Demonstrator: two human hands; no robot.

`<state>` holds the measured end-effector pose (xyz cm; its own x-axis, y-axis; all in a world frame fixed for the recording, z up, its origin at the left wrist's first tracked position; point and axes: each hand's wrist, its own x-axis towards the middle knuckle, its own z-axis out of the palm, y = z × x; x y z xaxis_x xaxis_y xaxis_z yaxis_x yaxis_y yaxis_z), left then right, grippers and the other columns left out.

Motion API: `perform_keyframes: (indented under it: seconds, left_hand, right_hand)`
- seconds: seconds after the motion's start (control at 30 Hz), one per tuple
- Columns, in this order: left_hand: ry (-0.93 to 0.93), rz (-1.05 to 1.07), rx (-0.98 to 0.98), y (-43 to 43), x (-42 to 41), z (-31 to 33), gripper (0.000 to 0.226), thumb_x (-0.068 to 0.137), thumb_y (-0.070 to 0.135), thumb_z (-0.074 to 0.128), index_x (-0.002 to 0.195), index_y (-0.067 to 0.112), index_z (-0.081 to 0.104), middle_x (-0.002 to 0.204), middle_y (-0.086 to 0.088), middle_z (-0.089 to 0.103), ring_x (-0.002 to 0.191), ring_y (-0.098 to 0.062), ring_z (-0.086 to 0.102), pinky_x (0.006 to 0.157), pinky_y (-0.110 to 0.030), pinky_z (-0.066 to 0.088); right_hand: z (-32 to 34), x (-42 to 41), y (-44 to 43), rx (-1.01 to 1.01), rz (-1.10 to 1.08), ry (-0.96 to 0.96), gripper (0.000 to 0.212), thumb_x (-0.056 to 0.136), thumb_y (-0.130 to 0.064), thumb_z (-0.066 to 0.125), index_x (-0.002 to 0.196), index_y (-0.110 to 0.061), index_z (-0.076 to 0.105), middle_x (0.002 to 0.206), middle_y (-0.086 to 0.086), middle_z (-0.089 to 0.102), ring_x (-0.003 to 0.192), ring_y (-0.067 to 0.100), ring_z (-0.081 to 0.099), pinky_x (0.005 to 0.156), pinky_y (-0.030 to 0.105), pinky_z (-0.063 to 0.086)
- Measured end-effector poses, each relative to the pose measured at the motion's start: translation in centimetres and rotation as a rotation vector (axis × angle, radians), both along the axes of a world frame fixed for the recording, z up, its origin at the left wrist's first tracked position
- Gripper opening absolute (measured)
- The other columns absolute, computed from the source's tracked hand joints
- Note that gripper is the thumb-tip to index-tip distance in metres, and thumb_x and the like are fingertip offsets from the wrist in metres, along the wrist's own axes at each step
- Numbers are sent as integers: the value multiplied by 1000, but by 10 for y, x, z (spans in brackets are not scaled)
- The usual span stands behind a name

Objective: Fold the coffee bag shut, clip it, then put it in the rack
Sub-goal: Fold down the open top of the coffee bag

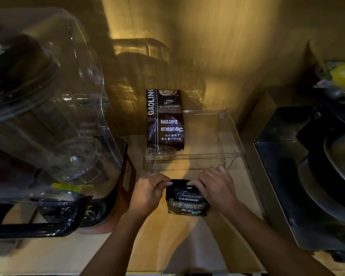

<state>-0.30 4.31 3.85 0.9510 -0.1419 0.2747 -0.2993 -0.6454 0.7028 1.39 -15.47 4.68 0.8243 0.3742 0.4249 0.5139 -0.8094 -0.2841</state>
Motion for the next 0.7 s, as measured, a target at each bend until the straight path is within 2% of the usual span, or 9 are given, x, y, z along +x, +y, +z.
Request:
perform_keyframes:
  seconds: [0.13, 0.17, 0.23, 0.37, 0.47, 0.6, 0.7]
  left_hand:
    - [8, 16, -30, 2, 0, 0, 10, 78, 2, 68, 78, 11, 71, 72, -2, 69, 68, -8, 61, 62, -28, 49]
    - [14, 15, -17, 2, 0, 1, 10, 78, 2, 68, 78, 11, 71, 72, -2, 69, 68, -9, 62, 62, -30, 50]
    - [9, 12, 33, 1, -1, 2, 8, 79, 5, 67, 77, 12, 70, 72, -1, 69, 68, -12, 62, 60, -32, 51]
    - [-96, -23, 342, 0, -2, 10, 9, 80, 17, 66, 73, 15, 62, 67, 1, 63, 65, -19, 56, 57, -32, 42]
    - [-149, -73, 509, -3, 3, 17, 10, 78, 16, 68, 73, 15, 59, 68, 0, 61, 67, -21, 52, 59, -32, 37]
    - [-134, -160, 553, -21, 6, 23, 6, 75, 12, 68, 75, 12, 62, 71, -4, 65, 69, -24, 57, 61, -32, 43]
    - [-153, -206, 570, -44, 8, 26, 12, 66, 8, 73, 69, 11, 62, 65, -5, 64, 62, -24, 58, 52, -29, 48]
  right_hand:
    - [-6, -4, -10, 43, 22, 92, 10, 70, -1, 70, 69, -4, 60, 64, 12, 65, 61, 26, 60, 63, 29, 38]
    - [-5, -4, -13, 40, 30, 128, 11, 68, 3, 70, 72, -3, 61, 68, 13, 66, 64, 27, 61, 64, 31, 42]
    - [-3, -4, -18, 56, 20, 143, 6, 70, 1, 66, 71, -2, 61, 67, 13, 66, 64, 27, 61, 60, 34, 49]
    - [0, -4, -19, 93, 7, 141, 17, 70, 3, 73, 65, -3, 58, 62, 11, 62, 59, 26, 58, 55, 35, 47]
    - [1, -3, -17, 102, 36, 134, 18, 68, 6, 73, 65, -1, 57, 61, 12, 62, 57, 25, 58, 50, 29, 48]
    - [3, -5, -12, 119, 81, 143, 16, 69, 7, 71, 65, 0, 57, 61, 14, 61, 57, 26, 57, 49, 29, 48]
    - [5, -6, -10, 126, 105, 122, 16, 78, -2, 60, 63, 1, 57, 61, 16, 61, 57, 27, 57, 48, 31, 48]
